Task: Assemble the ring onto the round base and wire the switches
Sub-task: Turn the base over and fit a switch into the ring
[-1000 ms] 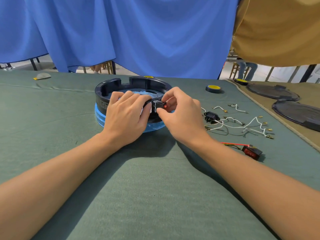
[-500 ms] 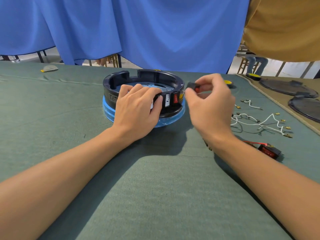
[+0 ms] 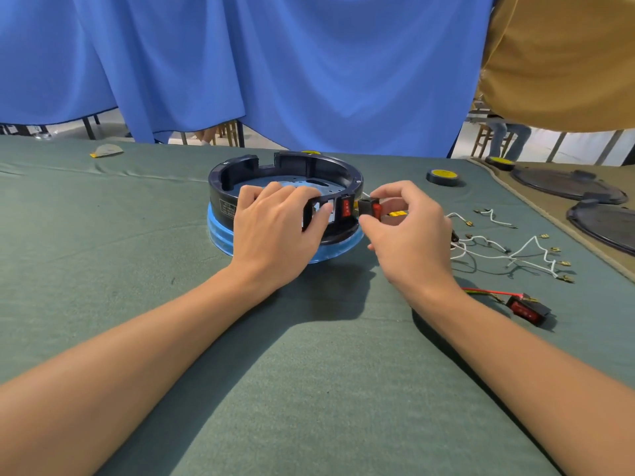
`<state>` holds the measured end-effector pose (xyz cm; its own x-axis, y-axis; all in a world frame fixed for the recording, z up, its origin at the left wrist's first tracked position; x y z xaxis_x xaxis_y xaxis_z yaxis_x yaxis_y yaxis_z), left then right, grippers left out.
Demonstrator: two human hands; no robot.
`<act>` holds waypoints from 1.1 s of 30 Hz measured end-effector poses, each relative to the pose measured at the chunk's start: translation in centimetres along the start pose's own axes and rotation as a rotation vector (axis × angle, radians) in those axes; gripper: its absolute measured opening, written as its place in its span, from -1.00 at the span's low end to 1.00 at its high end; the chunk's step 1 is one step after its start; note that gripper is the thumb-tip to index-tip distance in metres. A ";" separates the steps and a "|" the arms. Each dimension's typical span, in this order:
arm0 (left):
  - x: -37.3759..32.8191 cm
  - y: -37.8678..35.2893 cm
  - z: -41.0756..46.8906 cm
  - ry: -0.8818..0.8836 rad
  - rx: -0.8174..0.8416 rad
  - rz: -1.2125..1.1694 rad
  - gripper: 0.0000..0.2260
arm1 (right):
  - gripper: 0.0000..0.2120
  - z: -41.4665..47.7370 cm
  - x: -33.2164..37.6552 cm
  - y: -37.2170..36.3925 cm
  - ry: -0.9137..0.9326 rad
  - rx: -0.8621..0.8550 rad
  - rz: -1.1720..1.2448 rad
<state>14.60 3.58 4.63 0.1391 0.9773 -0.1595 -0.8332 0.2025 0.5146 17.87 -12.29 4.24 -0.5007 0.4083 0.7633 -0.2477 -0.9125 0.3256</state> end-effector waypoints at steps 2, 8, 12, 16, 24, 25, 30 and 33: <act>0.0 -0.1 0.2 0.049 -0.011 -0.007 -0.71 | -0.81 -0.1 0.1 -0.1 0.029 0.009 -0.030; -0.2 -0.7 0.3 0.085 -0.001 0.074 -0.69 | -0.79 0.1 -0.5 0.3 0.003 -0.046 -0.051; -0.3 -0.8 0.0 0.040 -0.003 0.099 -0.71 | -0.84 0.2 -0.7 0.2 -0.006 -0.027 -0.057; -1.0 -0.4 -0.4 -0.056 -0.051 0.080 -0.79 | -0.80 0.2 -0.7 0.1 0.003 -0.012 -0.001; -3.3 0.6 -1.0 -0.299 -0.134 -0.060 -0.84 | -0.67 0.4 -0.6 -0.2 0.024 0.046 0.180; -3.5 0.6 -1.1 -0.311 -0.139 -0.065 -0.85 | -0.65 0.4 -0.7 -0.1 0.022 0.050 0.205; -3.2 1.0 -1.1 -0.284 -0.156 -0.067 -0.87 | -0.66 0.3 -0.1 0.0 0.065 0.065 0.261; -3.2 1.4 -1.0 -0.269 -0.181 -0.083 -0.82 | -0.60 0.3 0.4 0.1 0.100 0.080 0.338</act>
<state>12.41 0.65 5.03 0.3266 0.9441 0.0456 -0.8914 0.2917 0.3469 17.88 -12.23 4.79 -0.6230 0.0797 0.7782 0.0095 -0.9940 0.1094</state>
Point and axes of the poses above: each hand's wrist, its own z-axis towards the middle knuckle, its own y-axis out of the back of the hand, x = y × z, the point moved 7 cm from there along z, towards the middle knuckle, and after that the axes turned 3 degrees about z, right-handed, at the moved point
